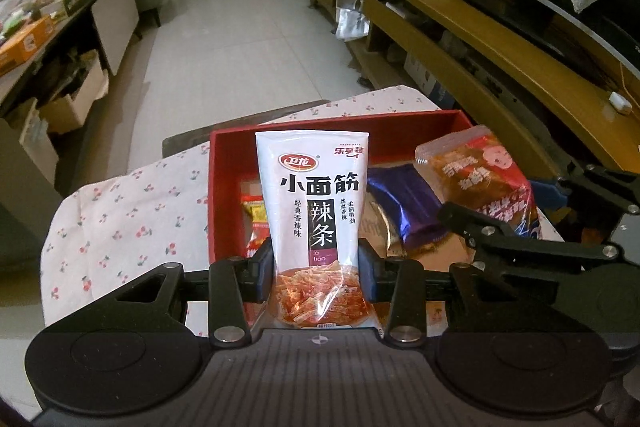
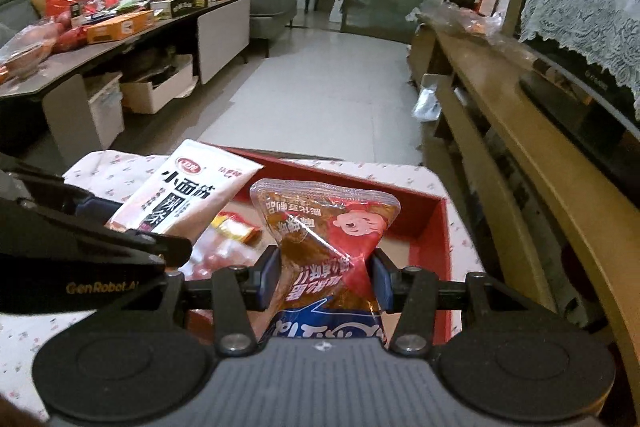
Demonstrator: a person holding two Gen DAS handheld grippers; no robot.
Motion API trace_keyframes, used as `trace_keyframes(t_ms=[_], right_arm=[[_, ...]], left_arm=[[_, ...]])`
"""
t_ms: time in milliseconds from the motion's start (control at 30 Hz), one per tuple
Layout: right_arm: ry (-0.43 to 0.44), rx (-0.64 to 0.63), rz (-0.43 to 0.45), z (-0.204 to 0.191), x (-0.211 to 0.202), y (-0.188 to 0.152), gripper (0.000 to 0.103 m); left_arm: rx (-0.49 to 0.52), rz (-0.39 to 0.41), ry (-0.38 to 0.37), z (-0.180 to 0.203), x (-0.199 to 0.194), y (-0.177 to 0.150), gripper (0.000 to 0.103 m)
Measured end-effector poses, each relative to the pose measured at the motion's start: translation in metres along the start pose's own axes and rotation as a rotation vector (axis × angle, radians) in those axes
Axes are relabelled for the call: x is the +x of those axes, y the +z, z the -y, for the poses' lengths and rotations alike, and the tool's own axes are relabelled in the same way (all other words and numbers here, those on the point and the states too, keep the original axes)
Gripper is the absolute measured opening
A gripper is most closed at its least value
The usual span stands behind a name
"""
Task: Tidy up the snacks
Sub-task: 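Carry spicy-strip bag and bread bag over the red box with both tools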
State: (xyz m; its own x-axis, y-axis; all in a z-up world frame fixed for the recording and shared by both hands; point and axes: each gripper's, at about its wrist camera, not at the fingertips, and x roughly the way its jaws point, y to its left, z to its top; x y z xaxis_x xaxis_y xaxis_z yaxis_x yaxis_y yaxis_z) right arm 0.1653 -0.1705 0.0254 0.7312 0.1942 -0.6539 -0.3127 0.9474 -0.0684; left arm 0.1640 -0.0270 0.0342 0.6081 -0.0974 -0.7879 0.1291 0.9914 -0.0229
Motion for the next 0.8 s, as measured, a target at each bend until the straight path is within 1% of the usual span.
trace_keyframes(t_ms=[200, 500, 800], right_arm=[[-0.023, -0.008, -0.003, 0.006, 0.016, 0.006, 0.065], [-0.045, -0.031, -0.005, 0.007, 0.038, 0.010, 0.065], [-0.055, -0.034, -0.040, 0.011, 0.068, 0.009, 0.066]], left_arm=[[0.009, 0.005, 0.026, 0.004, 0.013, 0.011, 0.048], [-0.004, -0.005, 0.061, 0.002, 0.032, 0.021, 0.048], [-0.007, -0.040, 0.077, 0.003, 0.055, 0.021, 0.049]])
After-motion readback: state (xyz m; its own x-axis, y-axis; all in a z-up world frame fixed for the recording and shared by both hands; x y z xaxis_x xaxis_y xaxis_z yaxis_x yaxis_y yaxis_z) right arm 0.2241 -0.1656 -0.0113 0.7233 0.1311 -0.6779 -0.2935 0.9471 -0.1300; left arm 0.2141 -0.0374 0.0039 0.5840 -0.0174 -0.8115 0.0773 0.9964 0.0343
